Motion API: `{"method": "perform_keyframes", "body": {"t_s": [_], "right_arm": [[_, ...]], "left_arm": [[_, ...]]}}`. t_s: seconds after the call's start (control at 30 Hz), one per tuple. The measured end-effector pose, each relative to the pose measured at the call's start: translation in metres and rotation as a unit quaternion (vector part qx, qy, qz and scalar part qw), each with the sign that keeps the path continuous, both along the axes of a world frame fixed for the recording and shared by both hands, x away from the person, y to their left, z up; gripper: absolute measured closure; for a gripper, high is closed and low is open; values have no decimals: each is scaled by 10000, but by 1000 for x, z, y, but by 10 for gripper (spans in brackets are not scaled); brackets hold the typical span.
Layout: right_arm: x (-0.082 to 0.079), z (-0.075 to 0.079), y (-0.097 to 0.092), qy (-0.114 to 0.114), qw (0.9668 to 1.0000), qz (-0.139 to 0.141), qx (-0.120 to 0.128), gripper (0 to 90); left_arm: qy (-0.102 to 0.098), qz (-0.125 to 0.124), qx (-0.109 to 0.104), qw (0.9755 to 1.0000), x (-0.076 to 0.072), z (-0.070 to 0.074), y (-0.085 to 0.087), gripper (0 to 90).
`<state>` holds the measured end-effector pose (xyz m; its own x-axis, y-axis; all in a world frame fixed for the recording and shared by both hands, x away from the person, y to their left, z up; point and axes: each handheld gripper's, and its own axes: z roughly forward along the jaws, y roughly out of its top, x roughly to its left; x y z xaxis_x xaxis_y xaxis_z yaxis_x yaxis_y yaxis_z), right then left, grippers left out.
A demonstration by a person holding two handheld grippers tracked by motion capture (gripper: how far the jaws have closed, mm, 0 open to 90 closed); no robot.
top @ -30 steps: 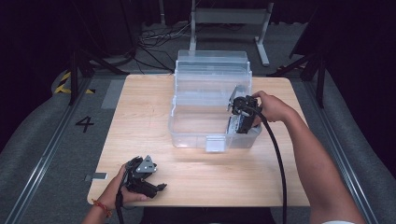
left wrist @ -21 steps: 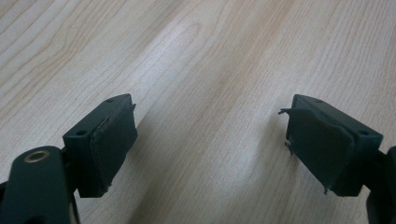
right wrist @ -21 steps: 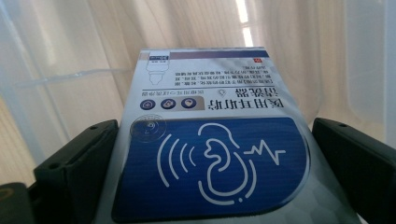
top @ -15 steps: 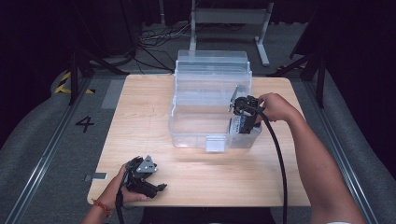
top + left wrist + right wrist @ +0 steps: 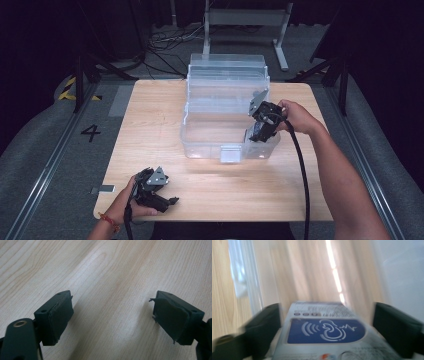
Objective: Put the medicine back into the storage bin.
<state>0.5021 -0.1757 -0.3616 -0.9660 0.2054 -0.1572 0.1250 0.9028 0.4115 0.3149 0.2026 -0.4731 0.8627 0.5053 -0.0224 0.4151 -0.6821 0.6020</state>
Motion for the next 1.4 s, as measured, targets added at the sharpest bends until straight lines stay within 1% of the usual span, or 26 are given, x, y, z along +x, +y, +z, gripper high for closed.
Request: {"method": "perform_keyframes", "body": {"t_s": [0.03,0.07,0.1,0.17,0.3,0.33,0.4,0.47,0.53,0.6,0.7,0.77,0.8,0.87,0.97,1.03,1.07,1.1,1.17,1.2,1.27,1.3,1.37,1.4], "right_arm": [[0,3,-2,-64,9996,-6,281,214],[0,3,-2,-64,9996,-6,281,214],[-2,7,-6,-74,9983,-8,573,161],[-2,8,-6,-69,9983,-21,575,163],[-4,8,-12,-195,9991,-65,381,163],[-4,9,-16,-246,9989,-113,385,164],[-5,12,-23,-278,9986,-265,350,164],[-9,16,-34,-331,9982,-270,420,163],[-11,19,-46,-335,9974,-396,501,163],[-13,21,-56,-351,9958,-523,657,164],[-19,25,-70,-361,9932,-545,959,164],[-22,25,-77,-338,9915,-591,1107,163],[-22,24,-80,-380,9902,-653,1172,164],[-22,23,-85,-458,9887,-799,1183,166],[-20,18,-91,-434,9869,-969,1213,167],[-18,12,-90,-355,9870,-1031,1185,162],[-18,11,-90,-381,9871,-1038,1154,160],[-17,10,-89,-395,9866,-1066,1169,160],[-15,7,-89,-380,9863,-1107,1163,161],[-14,6,-88,-434,9857,-1183,1120,161],[-12,4,-88,-443,9853,-1243,1085,161],[-11,2,-87,-397,9855,-1237,1090,161],[-11,-1,-85,-427,9862,-1251,1001,161],[-10,-2,-83,-434,9867,-1247,952,160]], "left_arm": [[0,-2,-9,10000,0,0,0,167],[0,-2,-9,10000,0,0,0,167],[-5,-5,-6,10000,0,0,0,166],[-13,-1,-18,10000,0,0,0,166],[-5,-13,-5,10000,0,0,0,167],[4,-11,-2,10000,0,0,0,166],[-7,-11,-11,10000,0,0,0,166],[-5,-27,-10,10000,0,0,0,167],[-7,-34,-5,10000,0,0,0,167],[-9,-36,4,10000,0,0,0,166],[-1,-37,23,10000,0,0,0,166],[1,-34,28,10000,0,0,0,166],[-1,-42,28,10000,0,0,0,166],[-2,-46,37,10000,0,1,0,166],[2,-52,26,10000,0,0,0,167],[6,-59,35,10000,0,1,-1,166],[11,-54,41,10000,0,1,-1,166],[11,-54,45,10000,0,1,-1,167],[13,-54,37,10000,1,1,-1,167],[2,-60,43,10000,1,1,-1,166],[26,-38,30,10000,1,1,-1,167],[40,-23,17,10000,2,1,-1,169],[74,-2,-5,10000,4,2,-2,177],[65,17,4,10000,5,3,-3,198]]}}
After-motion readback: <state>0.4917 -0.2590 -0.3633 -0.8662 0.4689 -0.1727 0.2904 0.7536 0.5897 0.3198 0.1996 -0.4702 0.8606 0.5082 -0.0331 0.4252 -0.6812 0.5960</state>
